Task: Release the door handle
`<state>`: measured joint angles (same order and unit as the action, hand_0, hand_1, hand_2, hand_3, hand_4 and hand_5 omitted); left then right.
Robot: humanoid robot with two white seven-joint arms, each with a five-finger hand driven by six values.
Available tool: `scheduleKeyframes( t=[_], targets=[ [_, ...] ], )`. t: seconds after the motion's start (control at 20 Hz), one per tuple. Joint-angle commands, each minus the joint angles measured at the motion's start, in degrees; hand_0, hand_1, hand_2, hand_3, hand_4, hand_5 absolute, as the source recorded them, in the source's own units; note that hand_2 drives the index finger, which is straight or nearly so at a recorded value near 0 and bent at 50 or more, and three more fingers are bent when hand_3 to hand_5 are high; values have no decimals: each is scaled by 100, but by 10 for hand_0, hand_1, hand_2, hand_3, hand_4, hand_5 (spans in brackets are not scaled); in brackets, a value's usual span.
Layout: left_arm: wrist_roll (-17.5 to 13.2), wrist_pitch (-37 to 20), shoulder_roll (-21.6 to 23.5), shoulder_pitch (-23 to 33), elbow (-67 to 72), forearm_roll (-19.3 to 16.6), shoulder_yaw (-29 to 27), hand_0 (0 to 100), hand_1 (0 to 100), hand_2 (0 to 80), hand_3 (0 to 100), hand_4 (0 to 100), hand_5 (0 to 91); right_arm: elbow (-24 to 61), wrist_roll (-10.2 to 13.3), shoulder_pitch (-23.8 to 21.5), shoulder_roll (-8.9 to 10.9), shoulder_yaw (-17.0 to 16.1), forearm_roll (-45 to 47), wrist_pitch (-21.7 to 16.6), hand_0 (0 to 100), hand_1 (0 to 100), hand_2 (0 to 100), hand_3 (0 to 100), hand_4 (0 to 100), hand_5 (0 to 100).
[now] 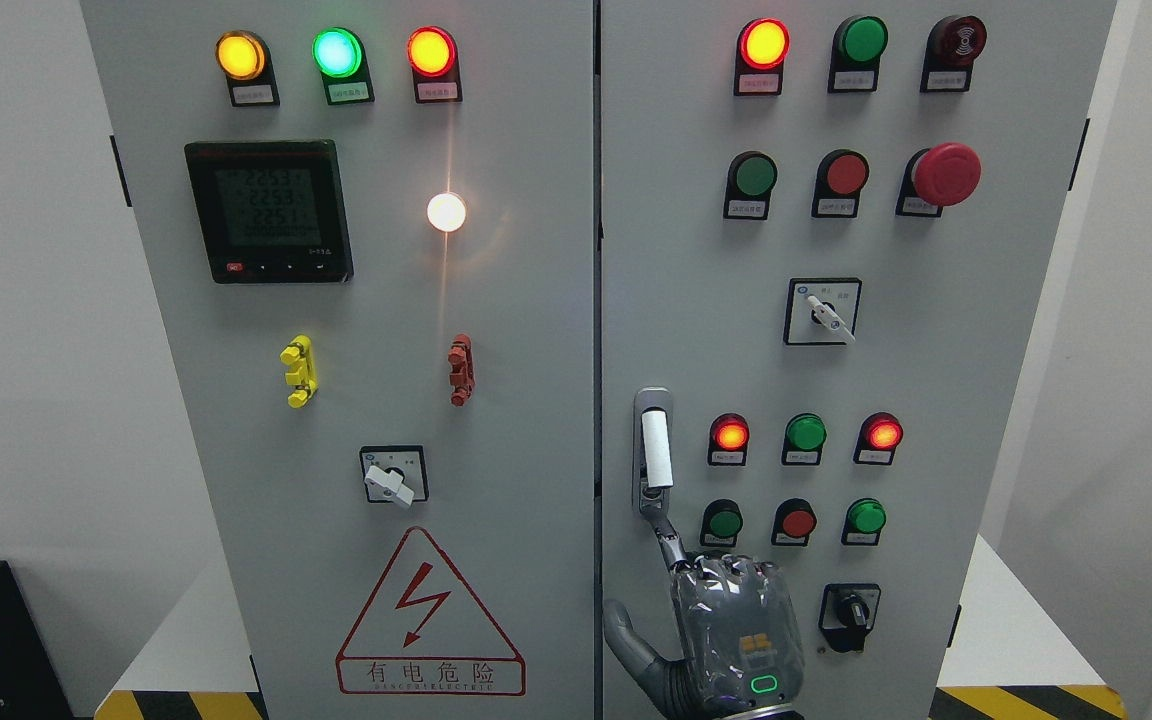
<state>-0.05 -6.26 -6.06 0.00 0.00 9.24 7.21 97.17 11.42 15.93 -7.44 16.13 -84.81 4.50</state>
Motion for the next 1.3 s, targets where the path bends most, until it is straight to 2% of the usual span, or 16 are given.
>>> scheduleKeyframes(
  t=[0.0, 0.35, 0.65, 0.85, 1.0, 1.05, 1.2, 1.25],
  targets=[
    [5, 2, 0, -149, 167, 7, 0, 120, 556, 0, 0, 0, 0, 214, 27, -11, 6, 5, 0, -10, 359, 269, 244, 958, 976, 1000],
    [5, 2, 0, -149, 167, -1, 0, 120, 556, 0, 0, 0, 0, 407, 9, -152, 6, 5, 18, -19, 364, 273, 240, 937, 968, 1000],
    [5, 2, 0, -149, 167, -1, 0, 120, 556, 0, 0, 0, 0, 680, -35, -240, 23, -4, 35, -63, 411, 317, 244, 847, 918, 997],
    [5, 2, 0, -149, 167, 7, 0, 120, 556, 0, 0, 0, 0, 820, -52, -240, 32, -4, 35, -80, 476, 353, 372, 794, 863, 931],
    [5, 2, 0, -149, 167, -1, 0, 120, 556, 0, 0, 0, 0, 979, -254, -266, 15, -4, 53, -124, 494, 344, 444, 778, 847, 914],
    [5, 2, 0, -149, 167, -1, 0, 120, 556, 0, 0, 0, 0, 1014, -281, -257, 15, -4, 53, -124, 494, 343, 455, 776, 846, 913],
    [5, 2, 0, -149, 167, -1, 0, 120, 556, 0, 0, 0, 0, 1040, -290, -222, 6, -13, 62, -124, 498, 309, 573, 785, 844, 900],
    [5, 2, 0, -158, 167, 7, 0, 120, 556, 0, 0, 0, 0, 1040, -298, -205, 6, -13, 62, -124, 482, 308, 619, 817, 847, 901]
  ],
)
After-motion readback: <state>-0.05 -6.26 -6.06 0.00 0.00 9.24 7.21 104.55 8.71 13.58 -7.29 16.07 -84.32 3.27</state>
